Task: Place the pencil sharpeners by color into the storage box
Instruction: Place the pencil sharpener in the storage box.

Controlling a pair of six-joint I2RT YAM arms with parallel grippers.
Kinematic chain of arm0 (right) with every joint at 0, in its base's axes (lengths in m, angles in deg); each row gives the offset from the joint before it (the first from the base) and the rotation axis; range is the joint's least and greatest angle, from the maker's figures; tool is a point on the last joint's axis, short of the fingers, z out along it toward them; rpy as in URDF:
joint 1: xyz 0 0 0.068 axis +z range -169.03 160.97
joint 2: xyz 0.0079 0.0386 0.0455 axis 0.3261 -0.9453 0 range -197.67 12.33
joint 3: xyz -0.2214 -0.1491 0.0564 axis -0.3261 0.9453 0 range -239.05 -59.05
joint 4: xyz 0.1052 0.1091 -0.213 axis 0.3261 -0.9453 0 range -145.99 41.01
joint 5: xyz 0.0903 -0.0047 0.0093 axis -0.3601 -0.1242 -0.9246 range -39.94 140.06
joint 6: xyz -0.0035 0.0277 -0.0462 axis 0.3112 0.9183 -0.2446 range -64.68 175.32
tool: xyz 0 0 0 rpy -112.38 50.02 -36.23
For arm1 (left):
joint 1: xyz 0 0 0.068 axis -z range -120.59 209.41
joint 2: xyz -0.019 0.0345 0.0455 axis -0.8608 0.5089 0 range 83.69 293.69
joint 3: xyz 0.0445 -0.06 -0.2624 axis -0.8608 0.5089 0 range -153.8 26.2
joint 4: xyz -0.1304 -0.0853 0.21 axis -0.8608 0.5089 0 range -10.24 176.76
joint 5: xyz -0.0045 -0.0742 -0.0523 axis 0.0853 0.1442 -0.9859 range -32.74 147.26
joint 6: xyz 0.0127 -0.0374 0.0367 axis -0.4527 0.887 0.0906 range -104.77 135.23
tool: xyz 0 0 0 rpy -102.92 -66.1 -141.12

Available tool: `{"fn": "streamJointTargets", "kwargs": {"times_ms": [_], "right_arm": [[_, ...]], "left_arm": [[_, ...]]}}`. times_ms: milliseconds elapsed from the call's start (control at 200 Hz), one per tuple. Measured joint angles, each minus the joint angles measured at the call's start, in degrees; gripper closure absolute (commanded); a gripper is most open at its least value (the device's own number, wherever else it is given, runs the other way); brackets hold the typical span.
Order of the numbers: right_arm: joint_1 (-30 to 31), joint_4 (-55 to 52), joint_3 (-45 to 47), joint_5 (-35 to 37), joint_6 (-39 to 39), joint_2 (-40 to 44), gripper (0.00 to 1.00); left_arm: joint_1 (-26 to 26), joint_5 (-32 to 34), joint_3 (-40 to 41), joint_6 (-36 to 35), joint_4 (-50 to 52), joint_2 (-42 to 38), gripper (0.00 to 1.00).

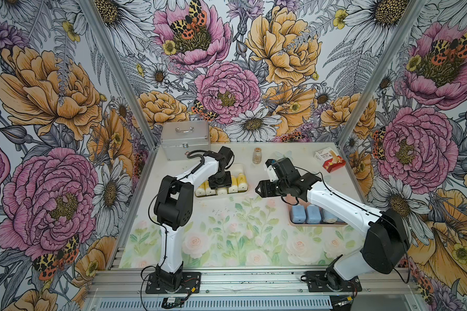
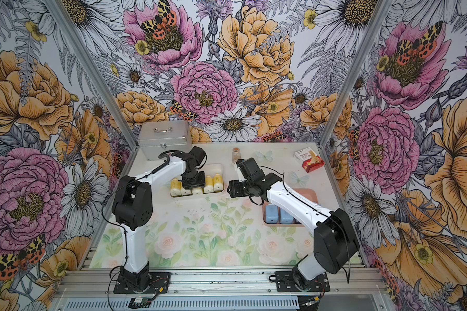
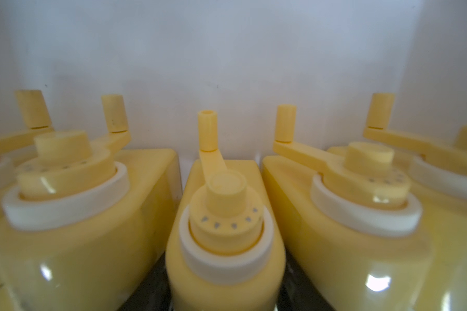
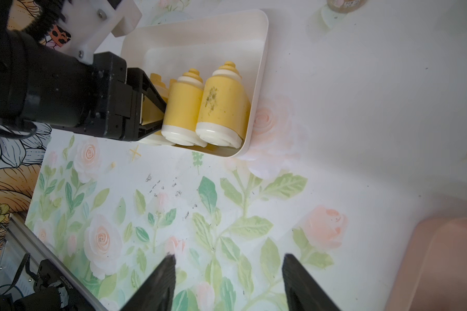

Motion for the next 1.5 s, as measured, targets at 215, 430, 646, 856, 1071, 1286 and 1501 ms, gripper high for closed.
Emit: {"fn": "streamJointTargets", "kwargs": {"times_ms": [215, 430, 646, 856, 1071, 1286, 1501], "right_arm": [[0.0, 0.02, 0.0, -0.02, 0.0, 0.0, 0.35], [0.04, 0.02, 0.0, -0.02, 0.0, 0.0, 0.35], [0.04, 0.02, 0.0, -0.02, 0.0, 0.0, 0.35], [0.04, 0.02, 0.0, -0.02, 0.0, -0.02, 0.35], [0.04, 0.02, 0.0, -0.39, 0.0, -1.49, 0.35], [0.04, 0.0, -0.13, -0.76, -0.11, -1.88, 0.35], [0.04, 0.04, -1.18, -1.18, -0.2, -2.71, 0.35]], "left_arm": [[0.15, 0.42, 0.02, 0.61, -0.04, -0.04, 0.44], [0.35, 0.94, 0.02, 0.83, -0.11, -0.04, 0.44], [0.37, 1.03, -0.55, 0.83, 0.07, -0.04, 0.44], [-0.42, 1.01, -2.45, 0.83, 0.2, -0.04, 0.44], [-1.49, 0.83, -3.1, 0.83, 0.26, -0.04, 0.44], [-1.95, 0.72, -3.37, 0.83, 0.26, -0.02, 0.44], [-2.58, 0.07, -4.79, 0.81, 0.22, 0.07, 0.44]]}}
